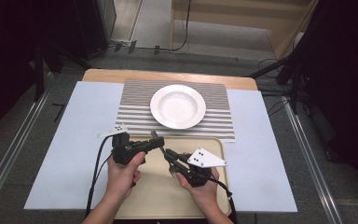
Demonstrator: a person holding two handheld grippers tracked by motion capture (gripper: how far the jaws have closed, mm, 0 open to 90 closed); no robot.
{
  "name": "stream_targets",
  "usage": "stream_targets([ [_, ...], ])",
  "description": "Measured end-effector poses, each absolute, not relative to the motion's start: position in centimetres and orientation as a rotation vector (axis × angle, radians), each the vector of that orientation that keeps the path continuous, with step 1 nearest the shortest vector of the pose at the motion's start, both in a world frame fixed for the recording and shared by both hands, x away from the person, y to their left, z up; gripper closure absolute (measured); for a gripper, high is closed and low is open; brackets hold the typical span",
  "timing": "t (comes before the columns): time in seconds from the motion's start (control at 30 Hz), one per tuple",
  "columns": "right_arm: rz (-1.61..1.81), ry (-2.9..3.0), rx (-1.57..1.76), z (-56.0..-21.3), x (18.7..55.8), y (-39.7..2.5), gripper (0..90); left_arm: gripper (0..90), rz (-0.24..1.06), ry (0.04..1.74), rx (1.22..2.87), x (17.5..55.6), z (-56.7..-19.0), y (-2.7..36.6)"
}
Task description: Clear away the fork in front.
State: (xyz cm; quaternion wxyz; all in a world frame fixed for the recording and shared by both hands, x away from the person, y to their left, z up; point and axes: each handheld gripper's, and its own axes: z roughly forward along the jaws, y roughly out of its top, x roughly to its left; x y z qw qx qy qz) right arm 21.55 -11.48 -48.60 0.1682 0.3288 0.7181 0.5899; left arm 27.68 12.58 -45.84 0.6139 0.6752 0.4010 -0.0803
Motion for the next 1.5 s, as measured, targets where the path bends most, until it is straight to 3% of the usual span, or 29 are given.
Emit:
stream_targets([
  [0.4,1.659,1.994,0.985,-48.2,22.0,-13.7,36.6,85.6,-0.080,0.889,1.573,27.7,-45.1,14.6],
  [0.57,1.617,1.992,1.004,-48.1,22.0,-14.9,13.7,85.7,-0.052,0.851,1.586,27.5,-44.9,15.0],
  [1.5,1.407,1.793,1.196,-47.1,20.4,-24.6,13.0,85.7,0.011,0.847,1.620,27.3,-44.3,17.1],
])
